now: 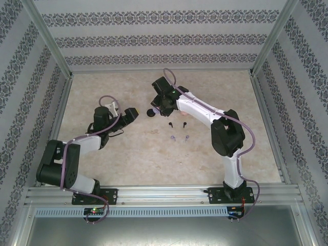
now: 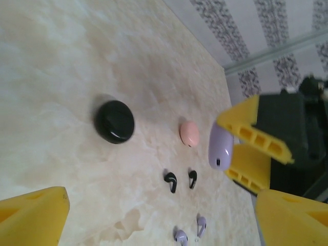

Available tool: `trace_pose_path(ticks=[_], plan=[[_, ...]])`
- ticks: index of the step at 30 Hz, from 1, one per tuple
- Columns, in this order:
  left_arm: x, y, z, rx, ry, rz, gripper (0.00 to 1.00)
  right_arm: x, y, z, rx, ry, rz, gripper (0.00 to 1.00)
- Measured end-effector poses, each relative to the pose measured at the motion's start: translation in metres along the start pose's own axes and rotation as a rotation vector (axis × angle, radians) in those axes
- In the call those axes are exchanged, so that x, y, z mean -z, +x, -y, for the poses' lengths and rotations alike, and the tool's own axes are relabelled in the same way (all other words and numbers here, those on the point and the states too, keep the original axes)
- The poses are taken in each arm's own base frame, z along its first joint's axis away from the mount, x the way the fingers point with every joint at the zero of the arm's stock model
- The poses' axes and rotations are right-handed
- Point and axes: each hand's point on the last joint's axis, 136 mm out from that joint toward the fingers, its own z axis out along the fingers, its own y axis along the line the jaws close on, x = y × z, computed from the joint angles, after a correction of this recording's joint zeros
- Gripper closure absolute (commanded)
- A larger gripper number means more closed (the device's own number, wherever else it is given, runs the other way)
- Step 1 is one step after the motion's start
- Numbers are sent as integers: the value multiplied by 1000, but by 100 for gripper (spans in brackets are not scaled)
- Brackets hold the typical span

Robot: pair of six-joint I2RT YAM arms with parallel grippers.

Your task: Insert wireless bluetooth earbuds into charging case

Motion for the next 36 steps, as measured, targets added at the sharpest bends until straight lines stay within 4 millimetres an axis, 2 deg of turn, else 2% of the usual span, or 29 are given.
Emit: trace_pose_path(ticks=[6, 11, 15, 19, 27, 31, 36], plan=[[-23, 20, 14, -71, 78, -31, 28, -2, 4, -8, -17, -44, -35, 55], [-38, 30, 15, -84, 106, -33, 37, -8, 9, -1, -31, -38, -55, 55], [-50, 27, 25, -105, 137, -11, 42, -10, 13, 6, -45, -29, -69, 55], [-61, 19, 36, -117, 172, 19, 46, -6, 13, 2, -53, -50, -68, 55], [-77, 26, 31, -91, 185, 26, 52, -1, 13, -3, -55, -74, -70, 55], [-81, 23, 35, -87, 203, 41, 55, -2, 14, 0, -56, -70, -72, 55], [-85, 21, 38, -85, 220, 52, 64, -2, 13, -2, -60, -80, -68, 55]])
